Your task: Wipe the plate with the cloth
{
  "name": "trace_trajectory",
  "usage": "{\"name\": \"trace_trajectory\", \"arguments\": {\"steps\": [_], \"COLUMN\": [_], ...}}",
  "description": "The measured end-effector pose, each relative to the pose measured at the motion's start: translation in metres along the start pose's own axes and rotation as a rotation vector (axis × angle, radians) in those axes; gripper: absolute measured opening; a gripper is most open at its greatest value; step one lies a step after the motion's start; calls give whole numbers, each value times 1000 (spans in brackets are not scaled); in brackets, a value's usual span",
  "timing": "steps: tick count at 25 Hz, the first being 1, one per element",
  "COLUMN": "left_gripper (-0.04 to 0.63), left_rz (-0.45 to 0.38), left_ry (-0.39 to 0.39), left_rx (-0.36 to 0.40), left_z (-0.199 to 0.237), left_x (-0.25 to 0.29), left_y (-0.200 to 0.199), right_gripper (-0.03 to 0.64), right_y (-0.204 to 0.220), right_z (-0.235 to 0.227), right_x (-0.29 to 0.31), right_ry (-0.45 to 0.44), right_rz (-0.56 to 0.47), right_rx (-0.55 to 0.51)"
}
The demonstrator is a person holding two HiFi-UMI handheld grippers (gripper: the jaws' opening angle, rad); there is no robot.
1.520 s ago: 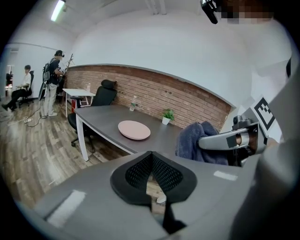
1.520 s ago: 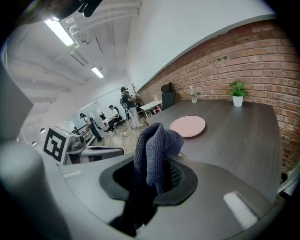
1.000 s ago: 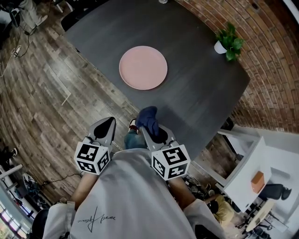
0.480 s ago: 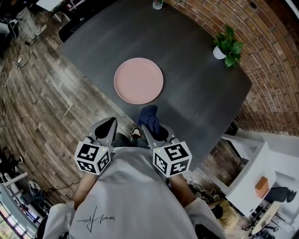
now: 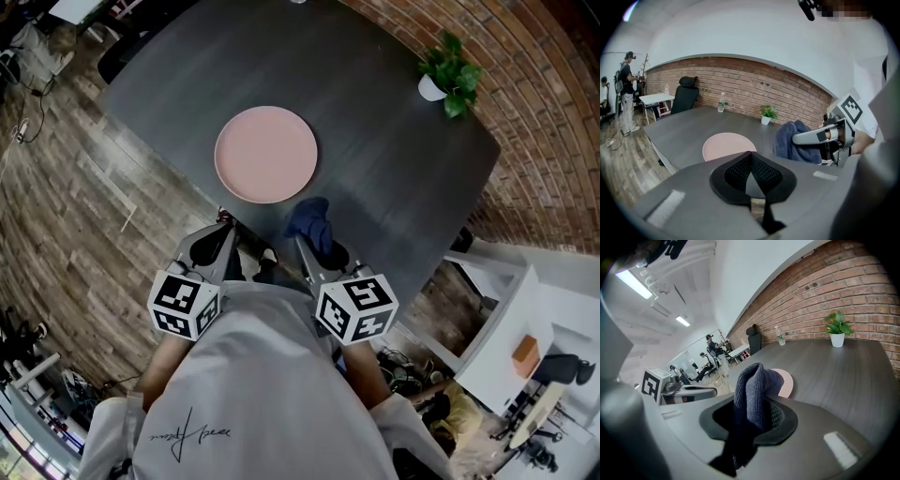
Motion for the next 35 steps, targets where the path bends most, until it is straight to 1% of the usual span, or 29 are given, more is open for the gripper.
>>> {"name": "trace_trajectory", "arguments": {"steps": [7,12,16,25,32,35], "left_gripper": [2,2,2,2,2,2], "left_rz": [-12,23,38,77,68,77], "left_ry": [42,78,124,195,234,259], "left_rx": [-45,-43,-53,-19,-44,-39], "left_z": [34,54,71,110,142,150], "left_x": [19,37,55,94,121,130], "left_y": [-16,-20,-30,-50,-67,-70], "right_gripper": [92,92,92,94,94,94], "right_y": [-14,-18,-25,-41,-48,-50], "right_z": [2,3,3,5,12,17], "right_x": [16,27,41,71,85,90], "right_ry": [60,107,140,207,257,274], "right_rz": [-14,6,24,34,49,56], "right_rx": [37,54,62,96,103,109]}}
Point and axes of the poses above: the fingertips, and each gripper's own axes: x forward along the fingers, z to its left, y out of its underside, the point moved 6 cm from there along -x, backward along the fingers, and after that the axes turned 9 degrees about -z, right-handed, at the moved point
